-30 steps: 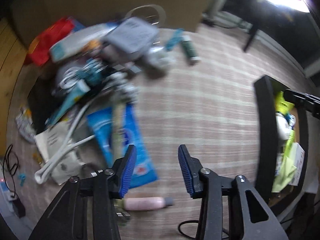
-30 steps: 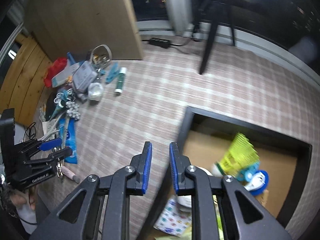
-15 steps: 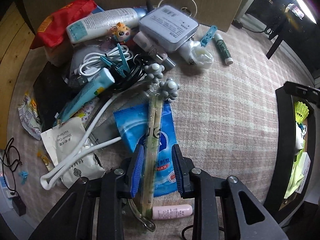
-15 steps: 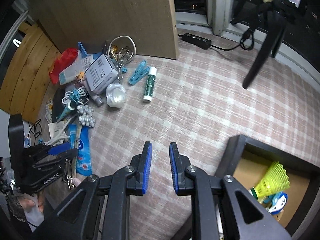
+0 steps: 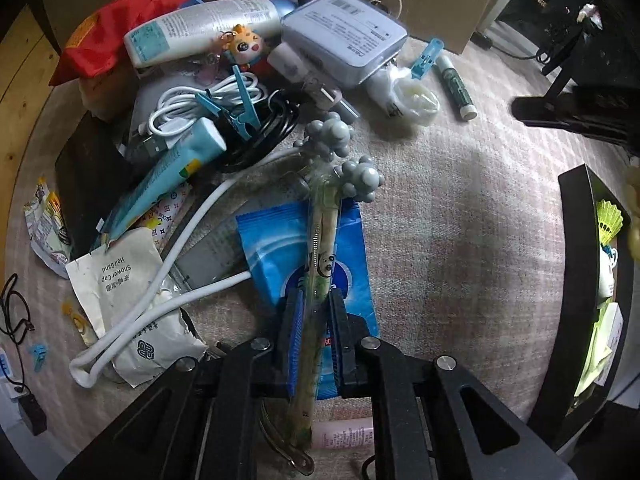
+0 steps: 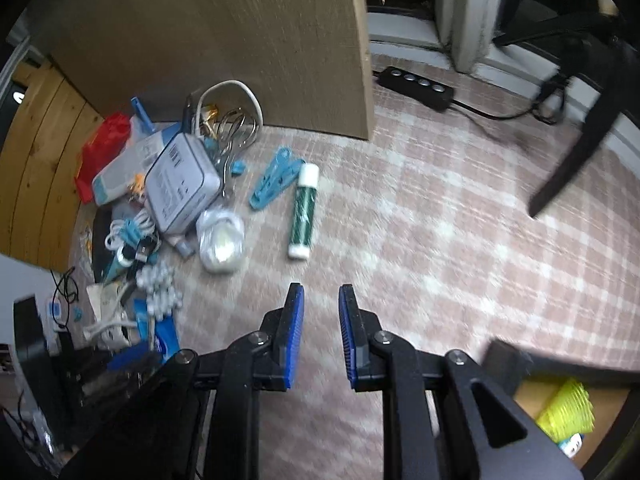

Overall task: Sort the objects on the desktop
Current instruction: 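Place the green lip balm and wooden stick into the tray with both grippers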

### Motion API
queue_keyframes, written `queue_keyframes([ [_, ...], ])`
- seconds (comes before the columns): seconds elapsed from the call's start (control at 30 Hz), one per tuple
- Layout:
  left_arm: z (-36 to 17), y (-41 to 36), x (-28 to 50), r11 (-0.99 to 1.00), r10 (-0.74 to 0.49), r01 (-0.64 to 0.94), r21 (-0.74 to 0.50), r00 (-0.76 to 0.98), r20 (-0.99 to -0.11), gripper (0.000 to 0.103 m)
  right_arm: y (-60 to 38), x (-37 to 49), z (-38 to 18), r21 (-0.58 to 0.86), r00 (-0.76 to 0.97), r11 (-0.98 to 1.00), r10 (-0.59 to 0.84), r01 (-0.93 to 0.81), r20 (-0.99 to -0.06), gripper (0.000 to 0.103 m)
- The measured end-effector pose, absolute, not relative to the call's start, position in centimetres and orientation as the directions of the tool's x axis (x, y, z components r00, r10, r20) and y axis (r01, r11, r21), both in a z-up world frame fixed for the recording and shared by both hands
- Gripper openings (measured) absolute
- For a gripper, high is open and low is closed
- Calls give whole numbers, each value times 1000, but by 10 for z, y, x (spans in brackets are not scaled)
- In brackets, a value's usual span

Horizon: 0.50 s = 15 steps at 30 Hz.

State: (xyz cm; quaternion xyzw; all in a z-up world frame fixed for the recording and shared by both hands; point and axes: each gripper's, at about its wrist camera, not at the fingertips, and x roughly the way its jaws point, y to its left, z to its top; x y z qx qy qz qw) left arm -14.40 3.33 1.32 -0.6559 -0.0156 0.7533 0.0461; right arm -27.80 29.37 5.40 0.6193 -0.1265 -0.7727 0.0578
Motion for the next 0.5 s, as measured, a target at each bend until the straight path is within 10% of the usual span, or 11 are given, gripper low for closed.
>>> queue_keyframes([
  [0.5, 27, 15, -131, -984, 177, 2, -179, -150, -973, 4, 263, -320, 16, 205, -201, -977, -189, -63, -961, 16],
])
